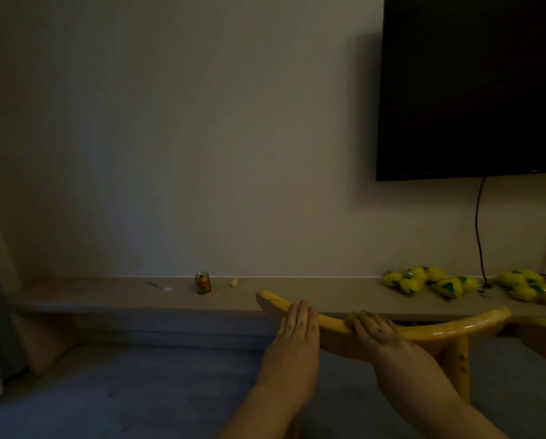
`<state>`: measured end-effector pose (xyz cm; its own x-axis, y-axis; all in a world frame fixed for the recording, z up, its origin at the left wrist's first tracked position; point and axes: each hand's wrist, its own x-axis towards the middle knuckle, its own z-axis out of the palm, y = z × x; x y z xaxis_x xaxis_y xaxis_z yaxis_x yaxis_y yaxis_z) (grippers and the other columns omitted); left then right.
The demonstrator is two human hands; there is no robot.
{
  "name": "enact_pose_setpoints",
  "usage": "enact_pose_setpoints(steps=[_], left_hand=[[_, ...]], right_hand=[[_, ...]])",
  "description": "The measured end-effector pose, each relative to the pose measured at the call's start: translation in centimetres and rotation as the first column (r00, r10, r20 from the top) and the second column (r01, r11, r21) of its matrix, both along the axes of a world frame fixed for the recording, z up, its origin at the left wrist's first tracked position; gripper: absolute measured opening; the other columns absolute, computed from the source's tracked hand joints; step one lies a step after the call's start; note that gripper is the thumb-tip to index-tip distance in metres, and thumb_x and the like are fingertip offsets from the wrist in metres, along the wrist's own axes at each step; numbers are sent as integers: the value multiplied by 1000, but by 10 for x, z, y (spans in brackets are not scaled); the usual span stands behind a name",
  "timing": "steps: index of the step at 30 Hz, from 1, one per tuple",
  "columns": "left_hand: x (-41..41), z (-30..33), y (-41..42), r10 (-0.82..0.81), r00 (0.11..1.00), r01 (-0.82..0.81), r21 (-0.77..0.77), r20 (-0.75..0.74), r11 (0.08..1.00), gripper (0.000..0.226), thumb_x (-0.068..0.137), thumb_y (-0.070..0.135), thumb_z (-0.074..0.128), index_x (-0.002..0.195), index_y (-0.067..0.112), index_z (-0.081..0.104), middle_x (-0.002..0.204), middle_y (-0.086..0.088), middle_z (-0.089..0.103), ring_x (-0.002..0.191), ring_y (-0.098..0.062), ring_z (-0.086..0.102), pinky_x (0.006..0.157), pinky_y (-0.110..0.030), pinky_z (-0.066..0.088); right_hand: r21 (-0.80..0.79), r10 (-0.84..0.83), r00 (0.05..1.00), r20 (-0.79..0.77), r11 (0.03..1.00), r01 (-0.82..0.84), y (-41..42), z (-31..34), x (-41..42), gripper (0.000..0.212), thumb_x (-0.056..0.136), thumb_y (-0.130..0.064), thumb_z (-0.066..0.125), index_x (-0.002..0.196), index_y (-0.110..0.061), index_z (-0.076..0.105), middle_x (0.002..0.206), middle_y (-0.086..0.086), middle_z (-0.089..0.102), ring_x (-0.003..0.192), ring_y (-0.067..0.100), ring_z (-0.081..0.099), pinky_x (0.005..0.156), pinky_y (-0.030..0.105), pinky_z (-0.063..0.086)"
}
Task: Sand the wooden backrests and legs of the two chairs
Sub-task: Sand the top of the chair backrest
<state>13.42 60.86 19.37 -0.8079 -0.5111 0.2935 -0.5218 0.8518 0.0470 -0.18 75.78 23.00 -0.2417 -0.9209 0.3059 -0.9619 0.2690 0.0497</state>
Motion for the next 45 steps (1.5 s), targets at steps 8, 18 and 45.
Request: enact_pose_setpoints(steps=[8, 18, 45], left_hand=[[2, -3, 0, 4, 1000, -4, -14, 14, 1000, 81, 96, -3, 33, 160, 8, -16, 168, -10, -24, 154, -28, -23, 125, -36, -9], [-1, -9, -2, 2, 1000, -2, 18, -20, 1000, 88, 94, -3, 40, 159, 9, -18, 167, -8, -27, 153, -25, -26, 127, -36, -7], [-3, -13, 1, 20, 996, -16, 42, -87, 999, 94, 95, 1, 48, 158, 11, -21, 167, -6, -26, 148, -19, -30, 125, -34, -1]], right_hand=[[40, 88, 996, 18, 995, -89, -29, 3, 16, 75, 94, -3, 42, 162, -17, 14, 169, 2, 16, 156, 20, 14, 124, 28, 11], [-34, 68, 998, 7, 997, -68, -28, -10, 21, 74, 91, 2, 48, 159, -7, 22, 166, 12, 23, 155, 29, 19, 125, 35, 17], [-81, 57, 997, 49, 995, -53, -28, -18, 13, 77, 90, 2, 48, 161, -12, 20, 167, 9, 22, 156, 25, 17, 125, 32, 12]])
